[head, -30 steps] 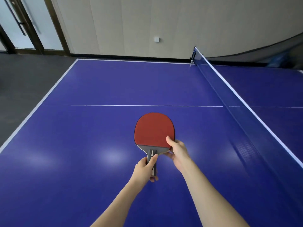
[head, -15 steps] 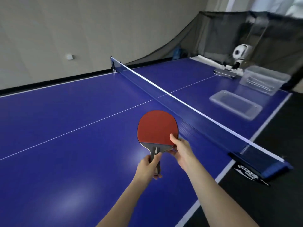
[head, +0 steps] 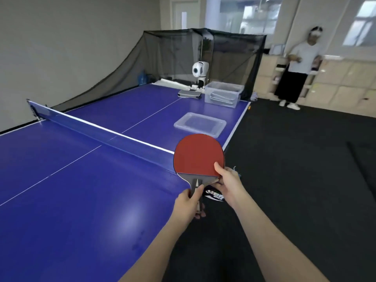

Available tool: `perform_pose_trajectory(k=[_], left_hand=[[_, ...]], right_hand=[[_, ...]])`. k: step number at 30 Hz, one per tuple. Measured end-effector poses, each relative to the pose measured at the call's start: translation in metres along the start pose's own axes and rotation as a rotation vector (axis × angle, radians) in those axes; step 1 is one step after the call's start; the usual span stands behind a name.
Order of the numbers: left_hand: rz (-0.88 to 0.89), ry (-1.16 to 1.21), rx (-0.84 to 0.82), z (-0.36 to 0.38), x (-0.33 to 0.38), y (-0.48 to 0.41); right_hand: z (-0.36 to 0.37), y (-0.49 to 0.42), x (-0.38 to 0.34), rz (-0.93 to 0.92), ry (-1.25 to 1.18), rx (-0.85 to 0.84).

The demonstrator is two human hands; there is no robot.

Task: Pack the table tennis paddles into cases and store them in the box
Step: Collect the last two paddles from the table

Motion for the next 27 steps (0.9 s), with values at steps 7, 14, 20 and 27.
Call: perform_pose_trajectory(k=[7,14,20,27], left_hand=[[-0.012,0.044,-0.123,0.184,0.024,0.003],[-0.002,-0.001,-0.173,0.297,0.050,-0.032],[-0.001,0.007,-0.146,0.351,0.059,-0.104],[-0.018,0.060,-0.092,0.400,0.071,-0.224]], right_hand=[[-0.161,-0.039,-0.085,-0.030,0.005,0.120],[-0.253,-0.089,-0.143,-0.057,-0.025,0.181],[-0.274,-0.173,-0.171,-0.061,0.004,0.180],[-0.268,-0.303,-0.204,-0.021,0.084,0.132]])
Point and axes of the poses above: each hand's wrist, its own y-axis away from the middle knuckle, its own z-axis out of the palm, x = y × z, the point moved 9 cm from there along -y, towards the middle knuckle, and after that the axes turned 7 degrees about x, right-handed, at the moved point
